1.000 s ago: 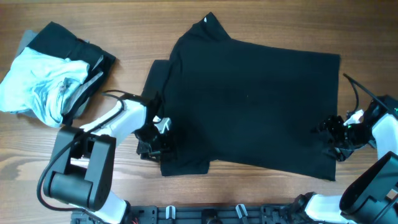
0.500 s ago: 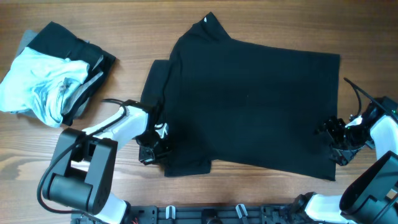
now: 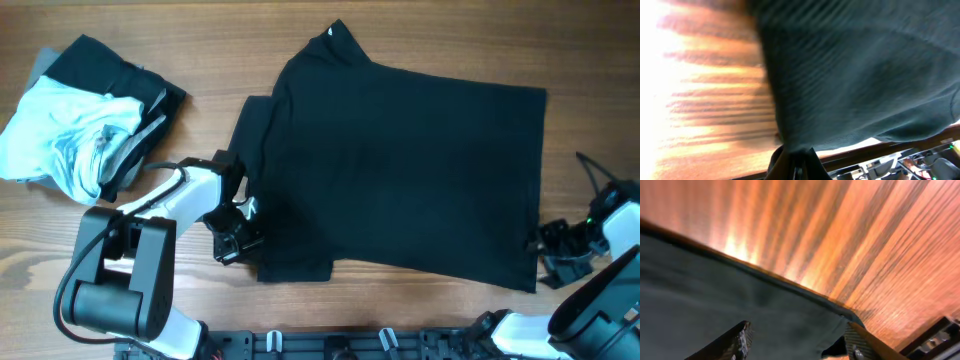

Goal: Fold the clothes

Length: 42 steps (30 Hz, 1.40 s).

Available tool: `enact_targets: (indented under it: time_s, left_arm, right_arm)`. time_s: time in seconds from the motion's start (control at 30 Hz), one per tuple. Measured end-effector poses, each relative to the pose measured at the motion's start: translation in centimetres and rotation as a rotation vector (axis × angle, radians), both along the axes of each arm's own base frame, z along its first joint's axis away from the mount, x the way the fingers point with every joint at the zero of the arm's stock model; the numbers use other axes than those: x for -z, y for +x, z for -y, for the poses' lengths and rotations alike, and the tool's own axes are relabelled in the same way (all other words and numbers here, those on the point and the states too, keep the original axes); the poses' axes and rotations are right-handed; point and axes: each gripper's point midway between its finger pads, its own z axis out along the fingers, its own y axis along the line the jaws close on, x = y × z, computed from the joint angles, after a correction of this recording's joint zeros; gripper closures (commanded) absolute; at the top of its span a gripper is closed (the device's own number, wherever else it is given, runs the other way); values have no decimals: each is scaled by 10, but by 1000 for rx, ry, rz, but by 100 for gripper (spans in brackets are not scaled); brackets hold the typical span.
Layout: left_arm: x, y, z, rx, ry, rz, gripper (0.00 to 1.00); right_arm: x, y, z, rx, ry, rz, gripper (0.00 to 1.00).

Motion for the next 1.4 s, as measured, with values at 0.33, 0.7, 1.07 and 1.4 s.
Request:
enact_targets:
  time_s: [0.33, 0.7, 1.07, 1.4]
  left_arm:
    - [0, 3, 2, -2, -13, 10, 95]
    - [1, 6, 3, -2, -16, 25, 93]
    - [1, 8, 3, -2, -19, 34, 91]
    - [2, 10, 4, -1, -21, 42, 95]
  right_arm:
    - [13, -11, -12, 75, -7, 4, 47]
    - [-10, -8, -19, 21, 66, 6, 43]
    - [0, -22, -32, 139, 81, -49, 62]
    - [14, -31, -42, 218, 77, -66, 96]
